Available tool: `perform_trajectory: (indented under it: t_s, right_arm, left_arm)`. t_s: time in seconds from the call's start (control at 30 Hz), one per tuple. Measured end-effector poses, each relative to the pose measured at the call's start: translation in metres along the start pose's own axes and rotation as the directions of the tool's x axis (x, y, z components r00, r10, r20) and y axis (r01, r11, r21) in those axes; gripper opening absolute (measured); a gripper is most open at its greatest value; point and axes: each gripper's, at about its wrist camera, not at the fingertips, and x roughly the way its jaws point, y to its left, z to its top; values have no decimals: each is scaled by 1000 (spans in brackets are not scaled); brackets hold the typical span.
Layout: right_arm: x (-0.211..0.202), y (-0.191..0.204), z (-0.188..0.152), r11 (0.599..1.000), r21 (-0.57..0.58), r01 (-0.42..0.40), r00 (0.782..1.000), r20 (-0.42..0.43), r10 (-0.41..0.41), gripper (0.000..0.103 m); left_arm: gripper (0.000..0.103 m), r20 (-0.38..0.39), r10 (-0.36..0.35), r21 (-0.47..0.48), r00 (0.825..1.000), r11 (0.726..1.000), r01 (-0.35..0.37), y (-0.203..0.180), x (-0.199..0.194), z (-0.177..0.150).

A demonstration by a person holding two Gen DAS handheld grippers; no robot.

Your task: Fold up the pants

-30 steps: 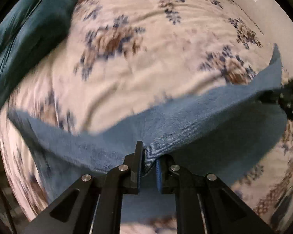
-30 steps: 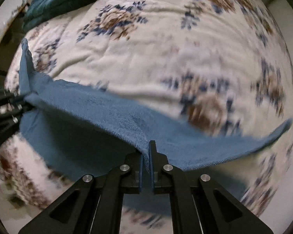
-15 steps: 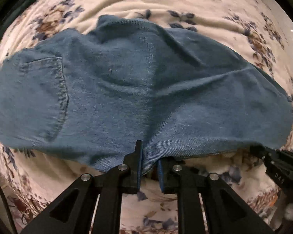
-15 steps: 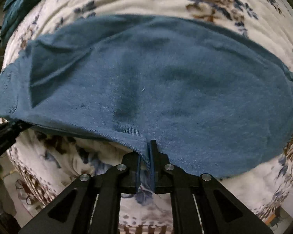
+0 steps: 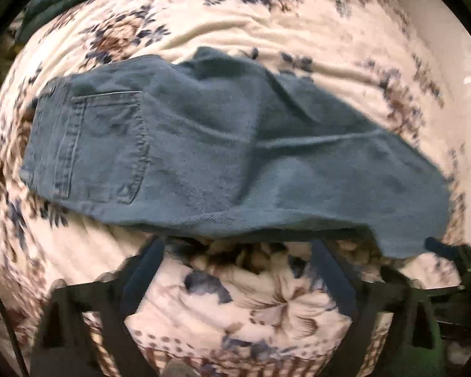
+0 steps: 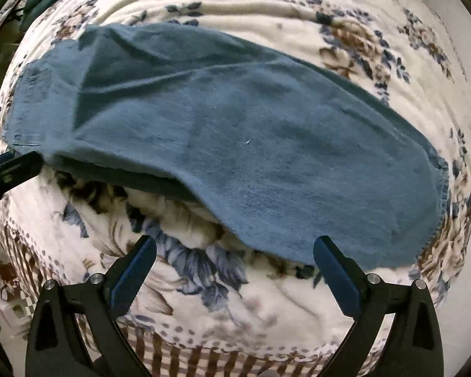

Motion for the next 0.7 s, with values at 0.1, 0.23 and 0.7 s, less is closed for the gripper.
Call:
perform_trajectory:
  t_s: [0.1,0.23,0.7]
  right_arm:
    - [-12,-3,-1,1000,14,10,1000,24,-10,102]
    - [-24,-7,1,998,52,42,997,66,-45,102]
    - [36,-101,-15,684,691,-233,963,64,262,102]
  left_arm:
    - [97,109,1,-67,994,998,7,24,-28,-5]
    - [97,187,76,-155,979,987,-47,66,-46,1]
    - [96,40,27,-768,999,641,14,304,39,30]
